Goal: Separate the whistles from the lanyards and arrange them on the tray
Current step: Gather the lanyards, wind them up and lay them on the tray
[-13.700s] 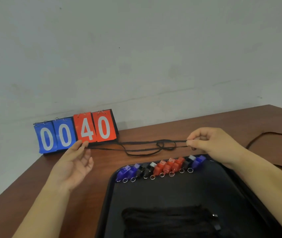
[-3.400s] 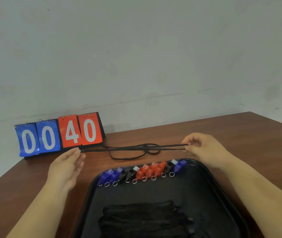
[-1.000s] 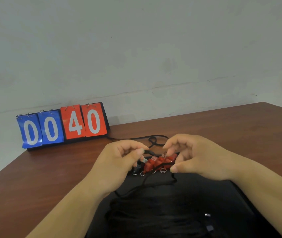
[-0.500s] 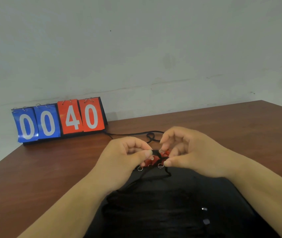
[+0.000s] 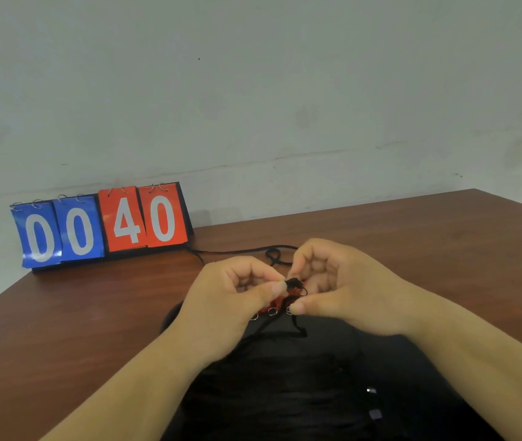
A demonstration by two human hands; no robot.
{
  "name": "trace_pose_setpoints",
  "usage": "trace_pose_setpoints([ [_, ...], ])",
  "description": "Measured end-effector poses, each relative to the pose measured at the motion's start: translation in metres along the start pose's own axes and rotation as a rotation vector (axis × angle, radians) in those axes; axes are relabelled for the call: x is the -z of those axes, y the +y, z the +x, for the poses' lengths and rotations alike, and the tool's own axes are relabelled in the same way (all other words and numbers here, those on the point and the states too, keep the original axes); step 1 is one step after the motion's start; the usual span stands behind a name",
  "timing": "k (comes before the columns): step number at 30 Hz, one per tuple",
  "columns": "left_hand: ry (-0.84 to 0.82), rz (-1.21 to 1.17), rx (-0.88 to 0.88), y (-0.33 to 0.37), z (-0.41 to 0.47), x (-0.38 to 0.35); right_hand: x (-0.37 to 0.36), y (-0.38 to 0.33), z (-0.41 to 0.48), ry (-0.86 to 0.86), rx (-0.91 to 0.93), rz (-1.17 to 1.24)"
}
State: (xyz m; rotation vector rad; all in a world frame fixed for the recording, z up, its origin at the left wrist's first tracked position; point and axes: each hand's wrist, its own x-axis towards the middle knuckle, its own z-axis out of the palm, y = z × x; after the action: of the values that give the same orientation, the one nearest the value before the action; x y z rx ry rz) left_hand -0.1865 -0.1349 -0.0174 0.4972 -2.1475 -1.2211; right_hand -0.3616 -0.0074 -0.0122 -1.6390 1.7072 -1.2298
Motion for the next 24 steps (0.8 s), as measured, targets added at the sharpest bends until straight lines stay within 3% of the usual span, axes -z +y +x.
trace_pose_setpoints([
  [15,-0.028,-0.001,0.041,-0.007,0.002,0.001,0.005,-0.001,0.0,0.078,0.044,0.016],
  [24,-0.042,0.066,0.105,-0.003,0.005,0.02,0.013,0.004,0.003,0.19,-0.044,0.069],
])
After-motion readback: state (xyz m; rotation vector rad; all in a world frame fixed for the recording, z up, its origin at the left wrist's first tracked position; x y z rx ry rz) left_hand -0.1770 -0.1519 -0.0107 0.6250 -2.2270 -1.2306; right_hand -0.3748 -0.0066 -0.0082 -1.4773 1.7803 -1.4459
